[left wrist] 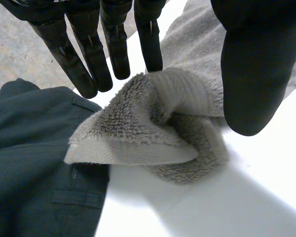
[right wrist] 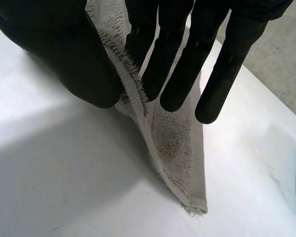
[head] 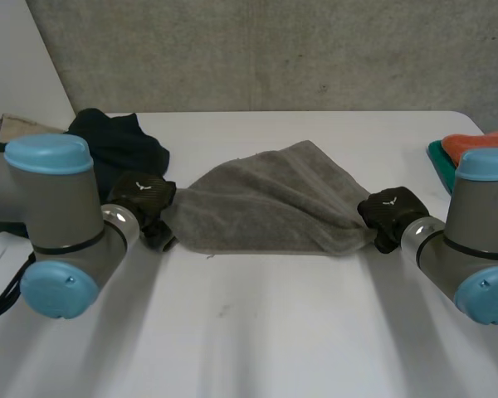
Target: Fold the laundry.
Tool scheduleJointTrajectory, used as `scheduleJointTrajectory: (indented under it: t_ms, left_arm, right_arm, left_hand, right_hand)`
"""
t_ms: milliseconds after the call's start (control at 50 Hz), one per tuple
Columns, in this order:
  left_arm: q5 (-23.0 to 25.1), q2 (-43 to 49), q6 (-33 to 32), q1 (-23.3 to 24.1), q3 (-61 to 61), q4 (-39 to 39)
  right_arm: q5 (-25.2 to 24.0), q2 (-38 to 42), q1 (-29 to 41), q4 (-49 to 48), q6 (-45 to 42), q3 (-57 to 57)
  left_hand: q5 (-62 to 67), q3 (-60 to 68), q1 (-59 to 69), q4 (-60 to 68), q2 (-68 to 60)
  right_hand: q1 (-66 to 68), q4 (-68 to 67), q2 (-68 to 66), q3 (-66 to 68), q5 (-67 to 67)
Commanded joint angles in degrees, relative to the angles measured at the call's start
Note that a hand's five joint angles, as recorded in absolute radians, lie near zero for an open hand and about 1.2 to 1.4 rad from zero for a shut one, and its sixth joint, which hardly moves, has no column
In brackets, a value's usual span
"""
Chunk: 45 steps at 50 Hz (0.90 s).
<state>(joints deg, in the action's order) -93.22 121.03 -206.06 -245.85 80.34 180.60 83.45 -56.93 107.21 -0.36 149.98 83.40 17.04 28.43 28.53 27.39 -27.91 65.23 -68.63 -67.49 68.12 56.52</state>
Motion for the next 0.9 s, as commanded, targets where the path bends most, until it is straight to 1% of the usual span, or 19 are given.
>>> scheduleJointTrajectory:
  t_ms: [20, 80, 160, 180, 220, 240, 320, 380, 400, 420, 480, 500, 560, 580, 620, 640, 720, 800, 900]
  left_arm:
    - [-0.48, 5.43, -3.21, -0.6, -3.6, 3.62]
    - [-0.13, 6.84, -3.03, -0.42, -5.19, 3.53]
    - [0.05, 9.74, -2.59, -0.51, -7.91, 3.44]
    - [0.23, 10.44, -2.24, -0.68, -8.96, 3.09]
    - [0.49, 10.63, -1.71, -0.95, -9.5, 2.56]
    - [0.67, 10.45, -1.45, -1.04, -9.76, 2.21]
    - [1.28, 6.24, 0.66, -0.6, -9.42, -0.86]
    - [1.46, -1.83, 4.52, 0.28, -9.15, -5.68]
    - [1.72, -6.55, 6.79, 0.45, -9.5, -8.48]
    - [2.24, -11.47, 8.82, 0.54, -10.2, -11.21]
    - [3.65, -17.66, 11.2, 0.72, -12.13, -15.62]
    - [5.13, -20.46, 12.17, 0.46, -13.97, -18.5]
    - [7.34, -21.98, 12.53, -0.51, -17.31, -24.31]
    - [8.48, -22.16, 12.53, -1.38, -19.93, -28.34]
    - [9.54, -21.55, 12.53, -2.18, -22.67, -33.19]
    - [10.59, -20.24, 12.44, -2.88, -25.21, -37.65]
    - [12.09, -15.06, 12.09, -3.85, -29.79, -45.76]
    - [11.74, -7.85, 11.3, -3.68, -31.82, -47.71]
    - [9.64, 3.65, 9.46, -1.84, -34.89, -46.49]
  right_arm:
    - [0.05, 0.07, 0.19, -0.08, -0.83, 1.33]
    - [0.05, 0.07, 0.01, -0.16, -1.36, 1.68]
    - [0.22, 0.24, -0.25, -0.34, -2.41, 1.59]
    - [0.31, 0.33, -0.42, -0.34, -2.76, 1.33]
    - [0.49, 0.24, -0.51, -0.34, -3.11, 1.33]
    - [0.57, 0.07, -0.6, -0.34, -3.38, 1.16]
    - [2.15, -1.25, -0.95, 0.01, -5.04, 0.28]
    - [4.26, -5.63, -2.09, 0.97, -6.28, -0.78]
    - [4.79, -8.6, -2.88, 2.2, -6.63, -1.65]
    - [4.71, -11.77, -3.58, 3.69, -7.15, -2.79]
    - [4.27, -16.35, -4.55, 6.5, -8.03, -5.34]
    - [3.83, -18.8, -5.25, 9.21, -8.65, -7.52]
    - [3.04, -21.72, -5.87, 14.14, -9.53, -11.31]
    - [2.43, -22.6, -6.05, 17.73, -10.23, -14.11]
    - [1.81, -23.13, -6.05, 21.26, -11.02, -16.94]
    - [1.2, -23.14, -5.88, 24.85, -11.89, -19.3]
    - [0.4, -20.95, -5.26, 32.07, -15.05, -23.53]
    - [0.4, -17.08, -4.65, 35.95, -17.61, -25.3]
    - [1.45, -9.36, -2.37, 34.65, -18.15, -25.3]
  left_hand:
    - [3.68, 2.29, 2.2, 3.34, -2.82]
    - [8.38, 6.99, 6.89, 8.03, -7.51]
    - [20.65, 19.26, 19.16, 20.3, -19.79]
    - [32.84, 31.45, 31.35, 32.49, -31.97]
    - [51.54, 50.15, 50.05, 51.19, -50.68]
    - [52.94, 51.55, 51.46, 52.6, -52.08]
    - [52.96, 51.57, 51.47, 52.61, -52.09]
    - [52.96, 51.57, 51.47, 52.61, -52.09]
    - [52.96, 51.57, 51.47, 52.61, -52.09]
    - [52.96, 51.57, 51.47, 52.61, -52.09]
    - [52.96, 51.57, 51.47, 52.61, -52.09]
    - [52.96, 51.57, 51.47, 52.61, -52.09]
    - [52.96, 51.57, 51.47, 52.61, -52.09]
    - [52.96, 51.57, 51.47, 52.61, -52.09]
    - [52.96, 51.57, 51.47, 52.61, -52.09]
    - [52.96, 51.57, 51.47, 52.61, -52.09]
    - [52.96, 51.57, 51.47, 52.61, -52.09]
    - [52.96, 51.57, 51.47, 52.61, -52.09]
    - [52.96, 51.57, 51.47, 52.61, -52.09]
  right_hand:
    - [14.77, -11.37, -12.51, 11.88, 13.48]
    - [14.77, -11.37, -12.51, 11.88, 13.48]
    - [14.77, -11.37, -12.51, 11.88, 13.48]
    - [14.77, -11.37, -12.51, 11.88, 13.48]
    - [14.77, -11.37, -12.51, 11.88, 13.48]
    - [14.77, -11.37, -12.51, 11.88, 13.48]
    - [14.77, -11.37, -12.51, 11.88, 13.48]
    - [14.77, -11.37, -12.51, 11.88, 13.48]
    - [14.77, -11.37, -12.51, 11.88, 13.48]
    - [14.77, -11.37, -12.51, 11.88, 13.48]
    - [14.77, -11.37, -12.51, 11.88, 13.48]
    - [14.77, -11.37, -12.51, 11.88, 13.48]
    - [14.77, -11.37, -12.51, 11.88, 13.48]
    - [14.77, -11.37, -12.51, 11.88, 13.48]
    - [14.77, -11.37, -12.51, 11.88, 13.48]
    - [14.77, -11.37, -12.51, 11.88, 13.48]
    - [14.77, -11.37, -12.51, 11.88, 13.48]
    - [14.77, -11.37, -12.51, 11.88, 13.48]
    - [14.77, -11.37, -12.51, 11.88, 13.48]
